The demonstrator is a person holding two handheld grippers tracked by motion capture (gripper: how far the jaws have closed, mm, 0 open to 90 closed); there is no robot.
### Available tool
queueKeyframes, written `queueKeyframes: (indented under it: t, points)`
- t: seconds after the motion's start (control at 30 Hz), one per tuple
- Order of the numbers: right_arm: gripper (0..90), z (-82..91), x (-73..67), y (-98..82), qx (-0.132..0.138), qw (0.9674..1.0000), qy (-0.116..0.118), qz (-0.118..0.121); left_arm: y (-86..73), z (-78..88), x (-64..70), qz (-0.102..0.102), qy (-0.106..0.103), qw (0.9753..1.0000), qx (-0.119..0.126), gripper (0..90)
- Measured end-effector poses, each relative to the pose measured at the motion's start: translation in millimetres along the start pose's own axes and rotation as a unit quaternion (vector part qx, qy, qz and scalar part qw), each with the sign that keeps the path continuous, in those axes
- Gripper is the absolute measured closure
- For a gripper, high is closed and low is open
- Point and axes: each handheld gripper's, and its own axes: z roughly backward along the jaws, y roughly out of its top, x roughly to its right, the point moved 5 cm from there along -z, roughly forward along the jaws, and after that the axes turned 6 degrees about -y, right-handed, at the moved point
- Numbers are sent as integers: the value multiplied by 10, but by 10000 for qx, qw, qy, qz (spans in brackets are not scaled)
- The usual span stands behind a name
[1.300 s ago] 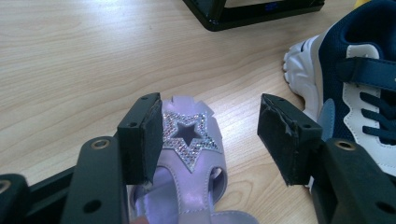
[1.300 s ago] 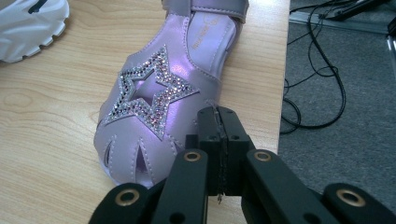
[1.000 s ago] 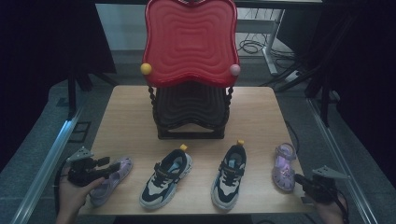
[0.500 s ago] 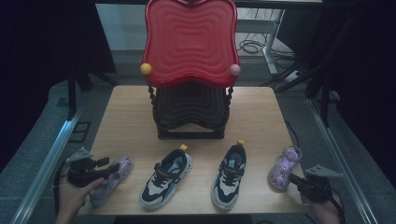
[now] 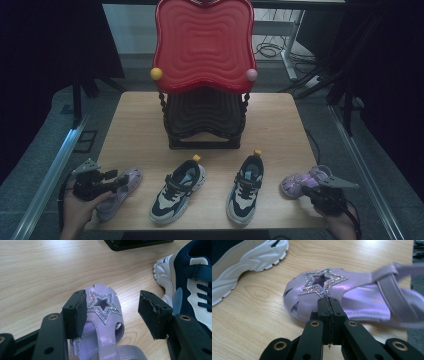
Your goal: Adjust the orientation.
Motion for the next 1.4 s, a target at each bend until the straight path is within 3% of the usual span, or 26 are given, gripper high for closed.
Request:
queueKeyframes:
  t: [0.23,0.57,0.93,1.17,1.27,1.4]
  points:
    - [891,-58,-69,23,7,10000,9,78,-22,-20,-14,19,-3,10000,-38,400]
    - [891,-145,-179,100,-6,9996,-267,105,-36,-27,-34,40,12,10000,-66,400]
    - [891,-212,-236,146,41,9989,-450,-107,-41,-13,-53,50,33,10000,-44,401]
    - [886,-267,-272,141,35,9988,-482,-96,-51,-41,-47,35,30,9999,-99,401]
    - [886,-245,-269,144,50,9989,-452,-103,-51,-42,-47,37,32,9999,-100,401]
    - [888,21,-133,239,419,9975,-508,-274,-47,-27,-48,42,26,10000,-69,401]
